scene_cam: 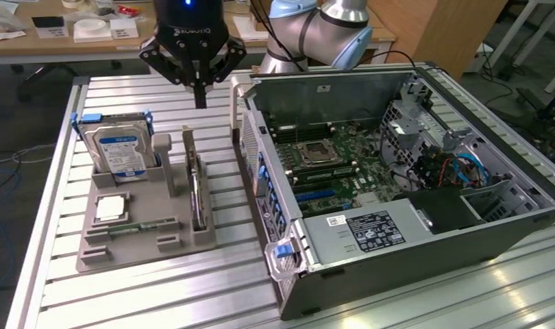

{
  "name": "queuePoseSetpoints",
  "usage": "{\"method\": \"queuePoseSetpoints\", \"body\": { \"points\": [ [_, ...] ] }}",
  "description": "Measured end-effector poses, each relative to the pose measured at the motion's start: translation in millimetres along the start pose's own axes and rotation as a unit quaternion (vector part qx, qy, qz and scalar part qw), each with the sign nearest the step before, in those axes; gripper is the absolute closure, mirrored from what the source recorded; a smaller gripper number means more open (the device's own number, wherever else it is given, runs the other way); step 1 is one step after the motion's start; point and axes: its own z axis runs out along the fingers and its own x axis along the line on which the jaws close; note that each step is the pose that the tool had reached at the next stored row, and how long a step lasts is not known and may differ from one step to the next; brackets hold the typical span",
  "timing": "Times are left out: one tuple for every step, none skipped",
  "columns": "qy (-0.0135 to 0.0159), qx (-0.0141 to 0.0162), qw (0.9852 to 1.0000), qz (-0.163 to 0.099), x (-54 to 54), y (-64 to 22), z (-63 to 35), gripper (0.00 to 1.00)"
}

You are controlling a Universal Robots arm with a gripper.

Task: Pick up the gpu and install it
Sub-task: 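Reach for the gpu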

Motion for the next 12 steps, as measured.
{"method": "queuePoseSetpoints", "body": {
  "points": [
    [0.0000, 0.0000, 1.0000, 0.000, 0.6, -0.5, 0.0, 0.89],
    [0.0000, 0.0000, 1.0000, 0.000, 1.3, -0.9, -0.1, 0.89],
    [0.0000, 0.0000, 1.0000, 0.000, 2.0, -1.1, -0.1, 0.89],
    [0.0000, 0.0000, 1.0000, 0.000, 2.5, -1.4, -0.1, 0.89],
    [0.0000, 0.0000, 1.0000, 0.000, 3.0, -1.7, -0.1, 0.89],
    [0.0000, 0.0000, 1.0000, 0.000, 3.5, -2.0, -0.1, 0.89],
    [0.0000, 0.0000, 1.0000, 0.000, 3.8, -2.2, -0.2, 0.89],
    [0.0000, 0.0000, 1.0000, 0.000, 4.1, -2.4, -0.2, 0.89],
    [0.0000, 0.0000, 1.0000, 0.000, 4.3, -2.5, -0.2, 0.89],
    [0.0000, 0.0000, 1.0000, 0.000, 4.5, -2.7, -0.2, 0.89],
    [0.0000, 0.0000, 1.0000, 0.000, 4.7, -3.0, -0.2, 0.89],
    [0.0000, 0.0000, 1.0000, 0.000, 5.0, -3.3, -0.2, 0.89]
  ]
}}
